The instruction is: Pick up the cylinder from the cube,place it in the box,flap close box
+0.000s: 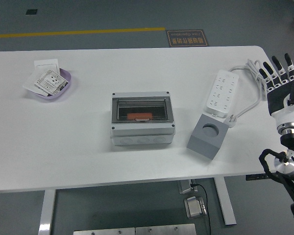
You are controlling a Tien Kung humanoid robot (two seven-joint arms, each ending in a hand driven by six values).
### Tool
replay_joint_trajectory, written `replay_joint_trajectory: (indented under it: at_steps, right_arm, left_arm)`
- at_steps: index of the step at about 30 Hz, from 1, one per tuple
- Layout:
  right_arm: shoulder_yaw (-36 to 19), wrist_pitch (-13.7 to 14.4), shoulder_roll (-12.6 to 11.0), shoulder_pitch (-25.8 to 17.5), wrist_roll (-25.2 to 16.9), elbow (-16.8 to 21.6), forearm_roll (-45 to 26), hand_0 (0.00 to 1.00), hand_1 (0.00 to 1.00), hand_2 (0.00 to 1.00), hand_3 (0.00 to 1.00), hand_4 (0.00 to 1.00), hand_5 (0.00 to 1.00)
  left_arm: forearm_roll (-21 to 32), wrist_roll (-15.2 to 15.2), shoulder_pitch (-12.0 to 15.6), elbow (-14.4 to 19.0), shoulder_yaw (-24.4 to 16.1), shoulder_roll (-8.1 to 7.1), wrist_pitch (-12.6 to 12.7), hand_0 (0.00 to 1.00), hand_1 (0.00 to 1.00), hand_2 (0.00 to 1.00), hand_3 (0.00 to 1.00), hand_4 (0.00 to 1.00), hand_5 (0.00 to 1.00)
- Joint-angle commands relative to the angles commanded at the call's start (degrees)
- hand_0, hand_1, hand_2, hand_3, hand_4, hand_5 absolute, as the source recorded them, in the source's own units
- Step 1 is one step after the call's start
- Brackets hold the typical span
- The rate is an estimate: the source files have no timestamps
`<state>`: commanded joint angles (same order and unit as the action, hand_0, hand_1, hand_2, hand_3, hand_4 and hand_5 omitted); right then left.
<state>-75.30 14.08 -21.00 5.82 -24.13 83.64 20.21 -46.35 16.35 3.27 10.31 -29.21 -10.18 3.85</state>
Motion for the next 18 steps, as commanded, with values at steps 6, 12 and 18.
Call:
replay_joint_trajectory:
  at_steps: [6, 12, 18]
  right_arm:
    - [-0.64, -0.17, -0.16, -0.12, 0.72, 0.18, 0.25, 0.823, 0.752, 0.787, 0.833, 0.981, 0.813]
    - [-1.16, 0.65, -0.26, -0.12, 1.23, 0.47, 1.95, 0.831, 0.757, 0.794, 0.783, 0.998, 0.832]
    - [-1.43, 1.60, -0.55, -0.17, 1.92, 1.34, 4.10, 0.834, 0.765, 0.802, 0.783, 0.998, 0.830]
  left_arm:
    - [-2.61, 0.34, 0.04, 0.00, -2.60, -0.05, -0.07, 0.582, 0.613, 0.546, 0.570, 0.468, 0.260]
    - [-3.76, 0.37, -0.05, 0.00, -3.68, 0.07, -0.08, 0.583, 0.613, 0.546, 0.570, 0.467, 0.259]
    - [-5.06, 0.26, -0.13, 0.00, -5.03, 0.23, -0.02, 0.584, 0.613, 0.546, 0.571, 0.467, 0.258]
